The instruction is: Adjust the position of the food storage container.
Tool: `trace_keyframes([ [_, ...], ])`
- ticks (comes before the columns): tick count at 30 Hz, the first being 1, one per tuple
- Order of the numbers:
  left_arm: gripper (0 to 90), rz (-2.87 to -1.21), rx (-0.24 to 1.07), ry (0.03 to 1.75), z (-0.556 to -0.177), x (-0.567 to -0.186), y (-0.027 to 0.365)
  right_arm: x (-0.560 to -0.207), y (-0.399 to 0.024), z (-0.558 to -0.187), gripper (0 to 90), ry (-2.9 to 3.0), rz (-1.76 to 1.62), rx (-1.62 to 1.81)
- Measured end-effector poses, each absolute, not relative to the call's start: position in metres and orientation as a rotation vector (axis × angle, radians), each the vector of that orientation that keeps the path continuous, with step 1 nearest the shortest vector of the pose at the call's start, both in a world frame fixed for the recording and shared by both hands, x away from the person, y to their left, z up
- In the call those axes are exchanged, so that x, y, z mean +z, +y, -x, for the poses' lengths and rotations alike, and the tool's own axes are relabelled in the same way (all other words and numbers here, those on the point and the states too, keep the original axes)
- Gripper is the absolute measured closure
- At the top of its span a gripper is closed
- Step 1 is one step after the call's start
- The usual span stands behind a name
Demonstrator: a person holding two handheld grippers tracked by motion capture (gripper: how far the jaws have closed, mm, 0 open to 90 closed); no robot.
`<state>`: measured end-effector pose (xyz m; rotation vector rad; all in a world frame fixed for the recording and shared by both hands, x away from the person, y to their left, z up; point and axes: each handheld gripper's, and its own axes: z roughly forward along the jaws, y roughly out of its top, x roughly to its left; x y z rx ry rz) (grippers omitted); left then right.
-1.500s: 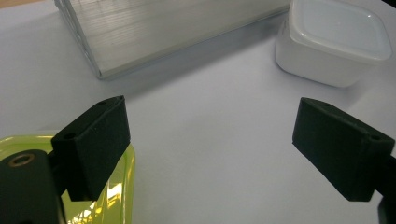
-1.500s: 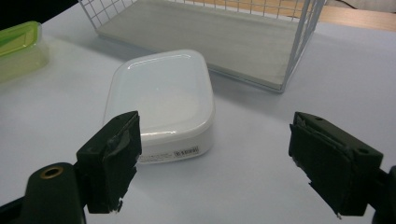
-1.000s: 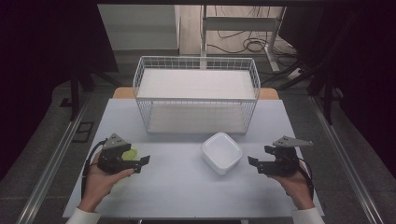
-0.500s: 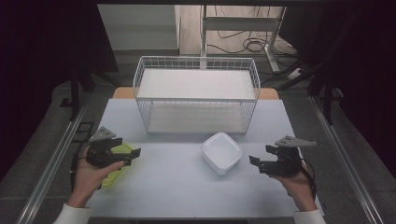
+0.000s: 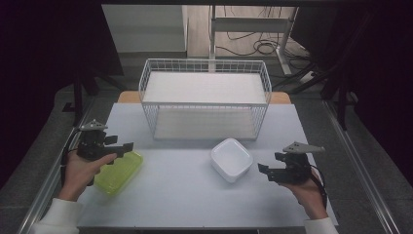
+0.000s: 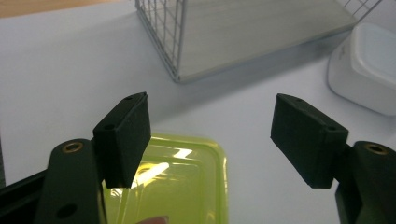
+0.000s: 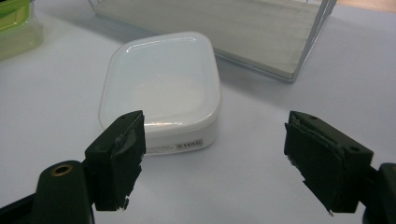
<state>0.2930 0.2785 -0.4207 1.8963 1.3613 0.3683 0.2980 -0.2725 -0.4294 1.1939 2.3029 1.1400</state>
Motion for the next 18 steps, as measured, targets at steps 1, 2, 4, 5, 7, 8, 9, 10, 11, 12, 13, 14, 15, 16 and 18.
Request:
trace_keyframes([
  [1, 29.1, -1.901, 0.363, 1.370, -0.295, -0.422, 0.280, -0.430, -0.272, -0.298, 20.9, 2.306, -1.195, 1.137],
  [2, 30.1, -1.912, 0.358, 1.385, -0.298, -0.426, 0.285, -0.431, -0.271, -0.298, 20.9, 2.309, -1.194, 1.132],
  [4, 32.5, -1.917, 0.355, 1.391, -0.300, -0.428, 0.287, -0.431, -0.271, -0.298, 20.9, 2.311, -1.193, 1.131],
  [5, 32.5, -1.926, 0.355, 1.402, -0.302, -0.430, 0.289, -0.432, -0.271, -0.298, 20.9, 2.313, -1.197, 1.126],
  [7, 36.2, -1.939, 0.357, 1.427, -0.307, -0.434, 0.294, -0.433, -0.273, -0.298, 20.9, 2.315, -1.202, 1.119],
  [8, 41.5, -1.953, 0.347, 1.442, -0.310, -0.436, 0.297, -0.434, -0.274, -0.297, 20.9, 2.314, -1.209, 1.115],
  [9, 44.1, -1.953, 0.347, 1.442, -0.310, -0.436, 0.297, -0.434, -0.274, -0.297, 20.9, 2.314, -1.209, 1.115],
  [10, 47.8, -1.965, 0.324, 1.456, -0.314, -0.439, 0.301, -0.434, -0.276, -0.297, 20.9, 2.309, -1.220, 1.112],
  [11, 50.9, -1.965, 0.324, 1.456, -0.314, -0.439, 0.301, -0.434, -0.276, -0.297, 20.9, 2.309, -1.220, 1.112],
  [12, 50.9, -1.974, 0.314, 1.466, -0.316, -0.441, 0.303, -0.435, -0.277, -0.297, 21.0, 2.308, -1.223, 1.110],
  [13, 57.4, -1.981, 0.310, 1.478, -0.318, -0.443, 0.305, -0.435, -0.278, -0.296, 21.0, 2.307, -1.223, 1.106],
  [14, 60.5, -1.992, 0.306, 1.493, -0.321, -0.446, 0.308, -0.435, -0.278, -0.296, 21.0, 2.307, -1.223, 1.106],
  [15, 64.7, -1.992, 0.306, 1.493, -0.321, -0.446, 0.308, -0.435, -0.278, -0.296, 21.0, 2.307, -1.223, 1.106],
  [16, 68.4, -1.991, 0.286, 1.498, -0.323, -0.449, 0.311, -0.435, -0.277, -0.296, 21.0, 2.310, -1.222, 1.104],
  [18, 70.7, -1.983, 0.266, 1.498, -0.324, -0.451, 0.314, -0.436, -0.277, -0.296, 21.0, 2.313, -1.221, 1.101],
])
